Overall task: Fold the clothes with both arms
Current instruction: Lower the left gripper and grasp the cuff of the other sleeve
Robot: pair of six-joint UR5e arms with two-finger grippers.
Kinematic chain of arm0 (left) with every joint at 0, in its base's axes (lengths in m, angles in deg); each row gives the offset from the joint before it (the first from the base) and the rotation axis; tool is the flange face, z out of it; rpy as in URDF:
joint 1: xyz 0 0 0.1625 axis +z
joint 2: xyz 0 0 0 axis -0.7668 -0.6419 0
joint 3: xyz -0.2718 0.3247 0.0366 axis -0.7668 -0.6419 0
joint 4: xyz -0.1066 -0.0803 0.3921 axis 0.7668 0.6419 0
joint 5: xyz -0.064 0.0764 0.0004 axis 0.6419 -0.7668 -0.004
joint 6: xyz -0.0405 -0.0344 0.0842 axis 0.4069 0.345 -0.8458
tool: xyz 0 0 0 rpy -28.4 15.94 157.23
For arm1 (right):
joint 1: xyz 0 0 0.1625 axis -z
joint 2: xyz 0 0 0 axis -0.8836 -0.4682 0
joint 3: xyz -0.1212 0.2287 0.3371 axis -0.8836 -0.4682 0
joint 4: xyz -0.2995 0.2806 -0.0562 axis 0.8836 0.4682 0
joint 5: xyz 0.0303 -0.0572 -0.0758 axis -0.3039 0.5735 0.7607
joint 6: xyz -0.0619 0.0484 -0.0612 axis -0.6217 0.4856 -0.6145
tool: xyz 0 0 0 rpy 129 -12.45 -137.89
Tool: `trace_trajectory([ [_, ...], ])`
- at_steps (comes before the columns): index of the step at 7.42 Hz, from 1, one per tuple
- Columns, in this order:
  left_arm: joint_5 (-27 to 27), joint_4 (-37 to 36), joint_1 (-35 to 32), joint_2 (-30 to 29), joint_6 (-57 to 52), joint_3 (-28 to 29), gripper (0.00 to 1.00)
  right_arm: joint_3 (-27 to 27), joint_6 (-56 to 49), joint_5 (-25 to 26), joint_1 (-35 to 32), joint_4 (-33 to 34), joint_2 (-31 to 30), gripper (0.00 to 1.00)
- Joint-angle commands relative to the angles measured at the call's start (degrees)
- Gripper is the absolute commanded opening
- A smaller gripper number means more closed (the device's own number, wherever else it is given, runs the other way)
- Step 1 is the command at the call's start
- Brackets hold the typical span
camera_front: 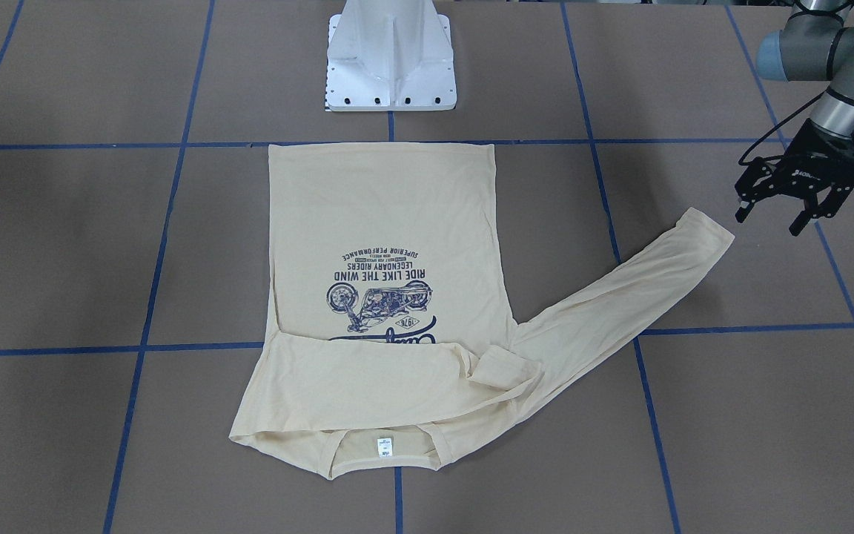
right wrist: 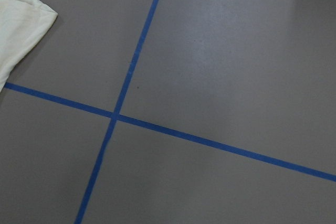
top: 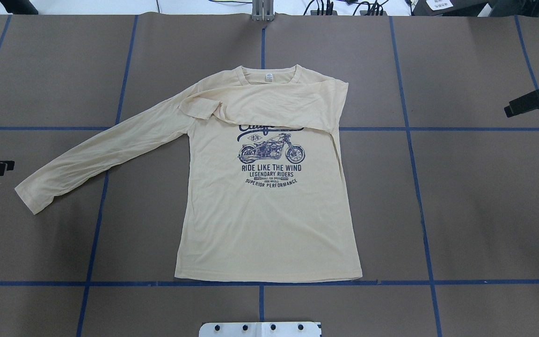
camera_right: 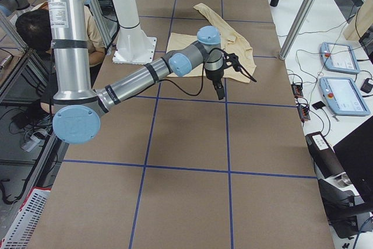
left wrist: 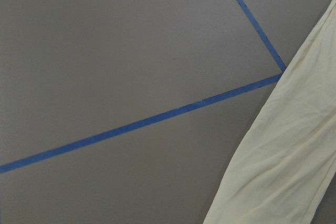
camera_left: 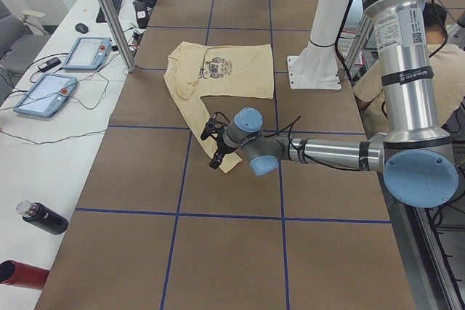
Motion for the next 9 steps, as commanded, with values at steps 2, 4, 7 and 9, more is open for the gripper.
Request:
trace_trajectory([
  [2,-2.11,2.71,3.2,-0.64,1.21,3.97,0.74,-0.06,-2.01,-1.06,-1.7,-1.02,-2.23,1.0],
  [4,-2.11,2.89,4.44,-0.73,1.22,4.84,0.57,-0.06,-2.01,-1.06,-1.7,-1.02,-2.23,1.0],
  [7,-2.02,2.89,5.58,-1.87,1.22,6.25,0.57,-0.15,-2.01,-0.88,-1.7,-1.02,-2.23,1.0],
  [9,-2.02,2.98,5.58,-3.1,1.04,7.92,0.55,-0.15,-2.01,-0.8,-1.7,-1.02,-2.23,1.0],
])
